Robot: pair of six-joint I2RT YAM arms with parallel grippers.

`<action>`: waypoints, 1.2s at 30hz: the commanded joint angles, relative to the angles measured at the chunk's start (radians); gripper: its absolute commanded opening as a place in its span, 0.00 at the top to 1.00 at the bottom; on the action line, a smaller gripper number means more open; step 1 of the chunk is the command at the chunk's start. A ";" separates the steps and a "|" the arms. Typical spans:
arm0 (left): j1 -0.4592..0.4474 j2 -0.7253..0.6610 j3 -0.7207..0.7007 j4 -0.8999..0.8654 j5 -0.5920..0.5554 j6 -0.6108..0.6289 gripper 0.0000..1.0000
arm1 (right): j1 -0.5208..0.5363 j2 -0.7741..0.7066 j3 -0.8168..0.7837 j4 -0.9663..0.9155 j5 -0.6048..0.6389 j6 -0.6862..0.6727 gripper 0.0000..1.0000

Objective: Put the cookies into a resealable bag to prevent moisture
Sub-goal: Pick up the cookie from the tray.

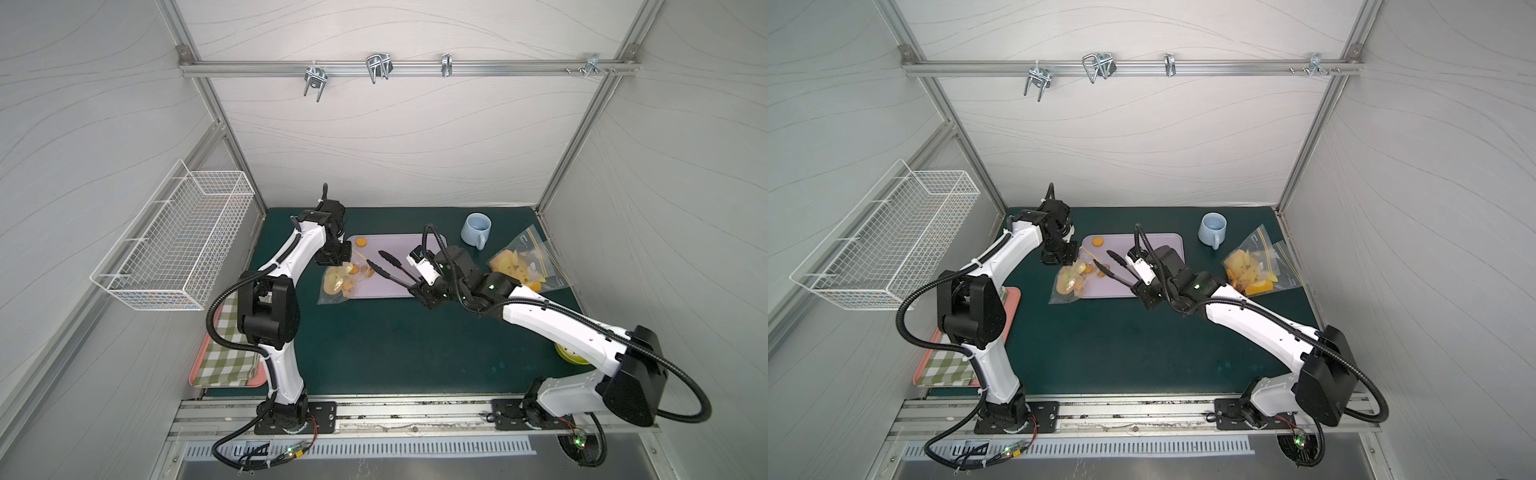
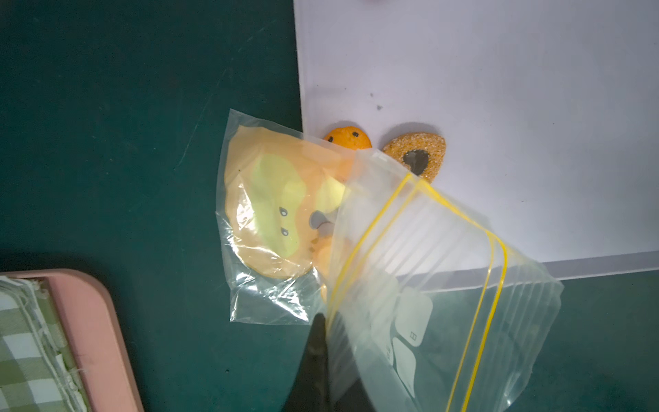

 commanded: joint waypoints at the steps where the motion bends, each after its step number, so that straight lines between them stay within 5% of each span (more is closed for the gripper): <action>1: 0.028 -0.029 -0.003 0.001 -0.048 -0.016 1.00 | -0.032 0.062 -0.014 0.023 0.032 0.016 0.55; 25: 0.073 -0.077 -0.026 0.020 -0.055 -0.030 1.00 | -0.003 0.503 0.266 -0.012 0.026 -0.117 0.47; 36: 0.074 -0.075 -0.027 0.020 -0.047 -0.028 1.00 | -0.001 0.583 0.348 -0.032 0.044 -0.123 0.56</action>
